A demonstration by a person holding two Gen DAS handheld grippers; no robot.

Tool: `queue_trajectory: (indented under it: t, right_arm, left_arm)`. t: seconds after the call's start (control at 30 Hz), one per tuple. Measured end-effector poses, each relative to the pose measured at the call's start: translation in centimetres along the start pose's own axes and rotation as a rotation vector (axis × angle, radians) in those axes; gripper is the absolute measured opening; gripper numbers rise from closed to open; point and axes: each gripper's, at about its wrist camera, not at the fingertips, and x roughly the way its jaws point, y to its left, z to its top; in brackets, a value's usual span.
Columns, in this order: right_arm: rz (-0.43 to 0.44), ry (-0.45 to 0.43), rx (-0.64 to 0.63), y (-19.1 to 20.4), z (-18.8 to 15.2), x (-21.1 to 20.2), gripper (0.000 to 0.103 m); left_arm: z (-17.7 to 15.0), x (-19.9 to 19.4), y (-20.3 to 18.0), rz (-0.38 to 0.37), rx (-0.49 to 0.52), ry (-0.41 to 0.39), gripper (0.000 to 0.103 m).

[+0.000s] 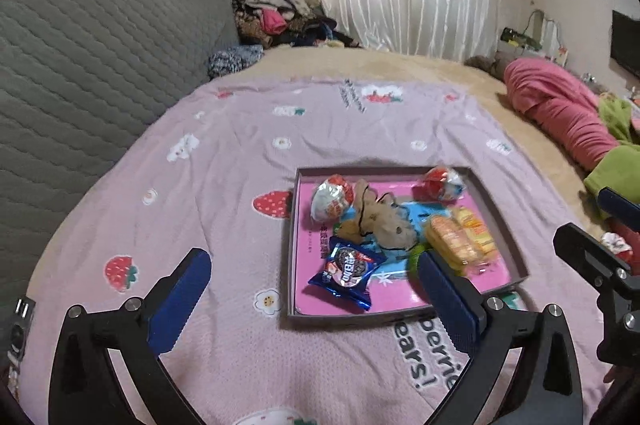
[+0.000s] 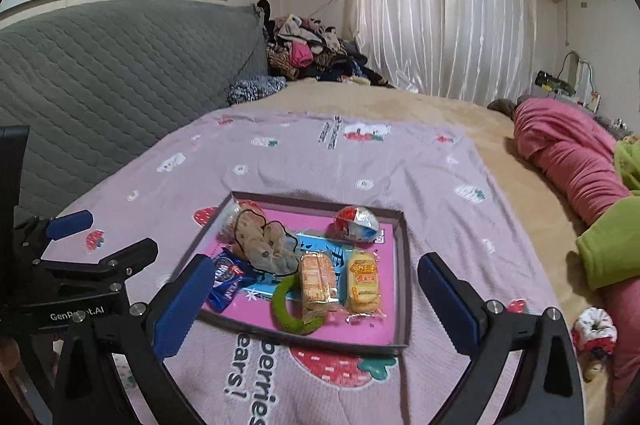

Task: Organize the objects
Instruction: 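Open both tools and withdraw them from the tray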

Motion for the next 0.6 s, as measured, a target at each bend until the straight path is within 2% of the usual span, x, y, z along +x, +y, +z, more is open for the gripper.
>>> queue_trajectory:
  t: [0.17, 0.33, 0.6]
  right_arm:
    - [-0.007, -0.037, -0.022, 0.6, 0.7, -4.0, 0.102]
    - [-0.008, -0.065, -0.034, 1.3, 1.3, -7.3, 0.102]
    - [-0.019, -0.098, -0.039, 1.6, 1.7, -11.7, 0.102]
  left_arm:
    - [0.4, -4.0, 0.0, -0.006, -0.005, -0.036, 0.103]
    - [0.9, -7.6, 0.1, 0.022, -0.008, -0.071, 0.103]
    - [0.9, -12.2, 1.2, 0.024, -0.043, -0.087, 0.103]
